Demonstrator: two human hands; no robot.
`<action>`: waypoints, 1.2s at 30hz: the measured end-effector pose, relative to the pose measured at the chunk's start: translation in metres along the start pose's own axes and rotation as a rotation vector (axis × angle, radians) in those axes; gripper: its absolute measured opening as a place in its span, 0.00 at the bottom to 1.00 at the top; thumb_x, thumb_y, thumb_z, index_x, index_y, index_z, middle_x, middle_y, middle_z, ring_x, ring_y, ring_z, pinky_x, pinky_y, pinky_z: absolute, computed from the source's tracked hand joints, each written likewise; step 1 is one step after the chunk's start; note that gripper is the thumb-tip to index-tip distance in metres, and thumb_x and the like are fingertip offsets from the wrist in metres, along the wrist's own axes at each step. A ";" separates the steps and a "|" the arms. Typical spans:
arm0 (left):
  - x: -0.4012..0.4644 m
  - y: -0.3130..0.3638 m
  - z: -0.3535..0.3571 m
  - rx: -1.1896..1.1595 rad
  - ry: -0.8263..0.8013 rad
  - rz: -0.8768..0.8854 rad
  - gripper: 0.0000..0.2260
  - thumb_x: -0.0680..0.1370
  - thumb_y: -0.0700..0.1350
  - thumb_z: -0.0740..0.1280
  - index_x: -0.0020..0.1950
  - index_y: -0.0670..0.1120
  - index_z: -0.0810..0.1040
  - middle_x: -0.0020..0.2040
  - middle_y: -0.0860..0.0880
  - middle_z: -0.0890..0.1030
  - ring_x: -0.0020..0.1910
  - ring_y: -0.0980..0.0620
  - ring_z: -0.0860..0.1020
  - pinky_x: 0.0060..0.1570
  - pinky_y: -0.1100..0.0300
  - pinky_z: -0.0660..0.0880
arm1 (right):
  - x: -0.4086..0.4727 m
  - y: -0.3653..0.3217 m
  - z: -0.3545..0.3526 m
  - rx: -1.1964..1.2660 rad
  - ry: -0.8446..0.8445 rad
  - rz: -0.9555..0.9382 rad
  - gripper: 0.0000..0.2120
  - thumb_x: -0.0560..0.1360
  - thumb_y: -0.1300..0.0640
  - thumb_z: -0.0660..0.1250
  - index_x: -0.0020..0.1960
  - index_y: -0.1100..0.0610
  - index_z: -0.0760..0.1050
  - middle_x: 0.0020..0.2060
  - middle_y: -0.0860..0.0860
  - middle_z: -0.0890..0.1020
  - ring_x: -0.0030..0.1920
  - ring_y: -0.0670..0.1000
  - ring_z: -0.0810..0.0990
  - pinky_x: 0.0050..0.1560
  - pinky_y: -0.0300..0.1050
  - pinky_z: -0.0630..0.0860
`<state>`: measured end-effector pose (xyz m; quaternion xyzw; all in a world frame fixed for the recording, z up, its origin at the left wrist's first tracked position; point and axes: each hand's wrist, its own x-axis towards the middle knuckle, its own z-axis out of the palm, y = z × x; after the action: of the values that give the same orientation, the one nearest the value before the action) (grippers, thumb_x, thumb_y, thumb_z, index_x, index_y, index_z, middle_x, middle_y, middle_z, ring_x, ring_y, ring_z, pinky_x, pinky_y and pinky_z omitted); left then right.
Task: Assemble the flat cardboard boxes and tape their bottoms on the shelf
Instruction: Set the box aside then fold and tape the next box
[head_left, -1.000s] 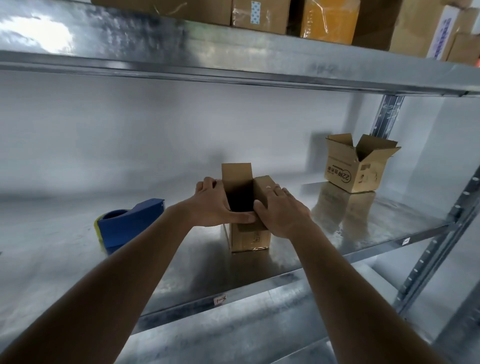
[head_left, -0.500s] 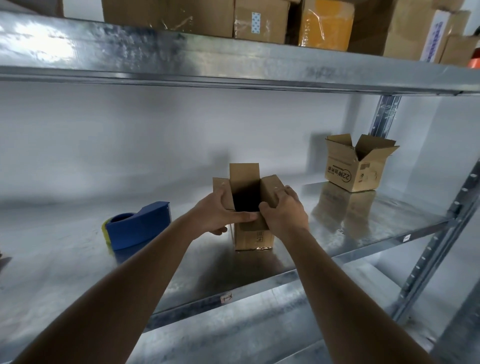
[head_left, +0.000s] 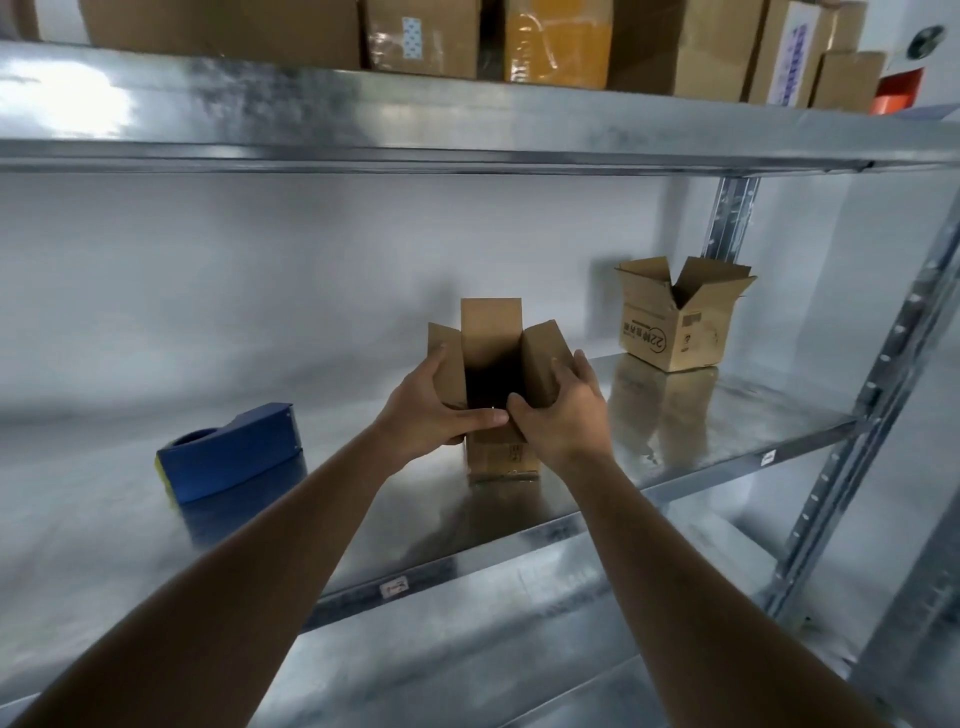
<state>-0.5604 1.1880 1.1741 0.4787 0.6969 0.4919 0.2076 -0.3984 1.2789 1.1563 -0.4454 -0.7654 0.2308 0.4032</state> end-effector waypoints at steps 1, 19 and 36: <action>0.003 0.005 0.009 0.006 0.005 0.013 0.61 0.59 0.59 0.86 0.84 0.56 0.54 0.77 0.56 0.65 0.64 0.46 0.76 0.43 0.50 0.86 | 0.004 0.007 -0.007 0.006 -0.002 -0.012 0.37 0.77 0.44 0.71 0.80 0.57 0.65 0.83 0.50 0.56 0.81 0.51 0.60 0.76 0.46 0.64; 0.085 0.081 0.175 -0.188 0.142 0.013 0.48 0.67 0.45 0.84 0.78 0.54 0.58 0.58 0.60 0.70 0.56 0.53 0.77 0.40 0.55 0.85 | 0.136 0.138 -0.114 0.116 -0.224 -0.145 0.44 0.76 0.45 0.73 0.84 0.53 0.54 0.82 0.47 0.53 0.80 0.58 0.58 0.76 0.55 0.68; 0.209 0.033 0.194 -0.070 0.091 -0.072 0.15 0.74 0.56 0.77 0.49 0.45 0.84 0.46 0.45 0.86 0.49 0.45 0.86 0.54 0.49 0.84 | 0.247 0.183 -0.057 0.000 -0.213 -0.159 0.36 0.77 0.40 0.72 0.78 0.56 0.67 0.81 0.49 0.58 0.81 0.54 0.57 0.72 0.50 0.65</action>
<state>-0.4927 1.4670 1.1581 0.4231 0.7048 0.5293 0.2100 -0.3291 1.5844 1.1601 -0.3564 -0.8367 0.2442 0.3365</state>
